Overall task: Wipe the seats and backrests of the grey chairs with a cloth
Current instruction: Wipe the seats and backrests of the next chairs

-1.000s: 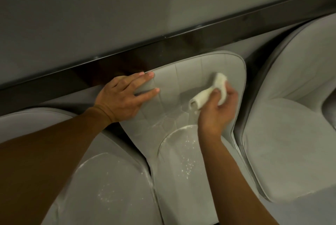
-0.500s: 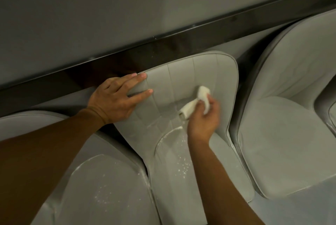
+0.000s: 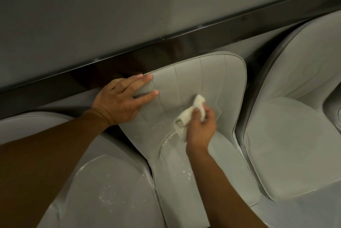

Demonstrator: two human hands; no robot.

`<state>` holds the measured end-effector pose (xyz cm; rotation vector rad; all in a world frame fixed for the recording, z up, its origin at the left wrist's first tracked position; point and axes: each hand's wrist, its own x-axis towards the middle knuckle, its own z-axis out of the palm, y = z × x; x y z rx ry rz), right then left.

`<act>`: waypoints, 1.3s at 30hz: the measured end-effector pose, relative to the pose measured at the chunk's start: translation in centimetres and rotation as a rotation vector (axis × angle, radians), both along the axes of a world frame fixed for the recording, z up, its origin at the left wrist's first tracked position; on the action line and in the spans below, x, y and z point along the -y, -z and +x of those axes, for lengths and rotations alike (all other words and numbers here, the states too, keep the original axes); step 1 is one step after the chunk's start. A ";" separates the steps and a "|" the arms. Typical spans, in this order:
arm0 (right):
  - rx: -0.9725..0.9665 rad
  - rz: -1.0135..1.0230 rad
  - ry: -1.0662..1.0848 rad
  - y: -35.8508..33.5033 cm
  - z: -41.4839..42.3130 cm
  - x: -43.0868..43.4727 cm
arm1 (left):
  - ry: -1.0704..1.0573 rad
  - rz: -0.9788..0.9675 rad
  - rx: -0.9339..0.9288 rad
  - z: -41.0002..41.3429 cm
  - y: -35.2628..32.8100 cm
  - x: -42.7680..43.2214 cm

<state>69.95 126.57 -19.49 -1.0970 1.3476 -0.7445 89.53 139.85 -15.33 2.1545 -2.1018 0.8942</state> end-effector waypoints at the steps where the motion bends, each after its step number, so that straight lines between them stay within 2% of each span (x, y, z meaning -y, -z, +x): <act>1: 0.000 -0.036 0.093 0.0 0.0 1.0 | 0.006 0.010 -0.006 0.1 0.0 0.0; 3: 0.025 -0.078 0.204 -0.5 0.3 3.1 | 0.014 0.014 -0.011 0.1 -0.1 0.1; 6: 0.061 -0.155 0.156 -1.1 1.6 3.8 | 0.021 0.006 -0.010 0.1 -0.1 0.1; 9: 0.007 -0.154 -0.018 0.6 2.9 0.1 | 0.017 -0.001 -0.009 0.0 -0.2 0.2; 12: -0.036 -0.028 -0.376 3.4 1.9 -4.3 | 0.005 0.007 -0.006 -0.2 -0.2 0.1; 14: -0.086 -0.012 -0.488 4.5 0.6 -6.2 | 0.002 0.018 -0.003 -0.1 -0.2 0.1; 15: -0.101 -0.011 -0.418 4.7 0.2 -6.4 | 0.001 0.015 -0.001 0.0 -0.2 0.0; 18: -0.082 0.023 0.003 4.2 0.0 -4.1 | -0.002 0.009 0.007 -0.1 -0.3 0.1; 20: -0.017 0.056 0.159 3.7 0.9 -1.7 | 0.009 0.007 0.001 -0.1 -0.3 0.2; 22: 0.056 0.063 0.172 3.1 2.5 -0.5 | 0.013 -0.003 0.003 -0.1 -0.3 0.3; 24: 0.042 0.036 0.111 2.8 4.0 -1.6 | 0.013 -0.006 0.001 0.0 -0.2 0.2; 26: 0.014 0.031 -0.028 3.4 4.2 -4.0 | 0.007 0.001 0.004 0.0 -0.2 0.2; 30: -0.009 0.147 -0.370 4.7 1.7 -6.9 | 0.001 0.030 0.000 0.0 -0.1 0.1; 32: -0.040 0.150 -0.280 4.8 0.8 -6.6 | -0.004 0.019 -0.001 0.0 -0.2 0.1; 36: -0.041 0.126 0.141 4.4 1.0 -2.6 | -0.003 0.008 0.006 0.0 -0.1 0.2; 39: 0.031 0.124 0.142 4.2 3.1 -2.0 | -0.001 -0.002 0.008 0.0 0.0 0.2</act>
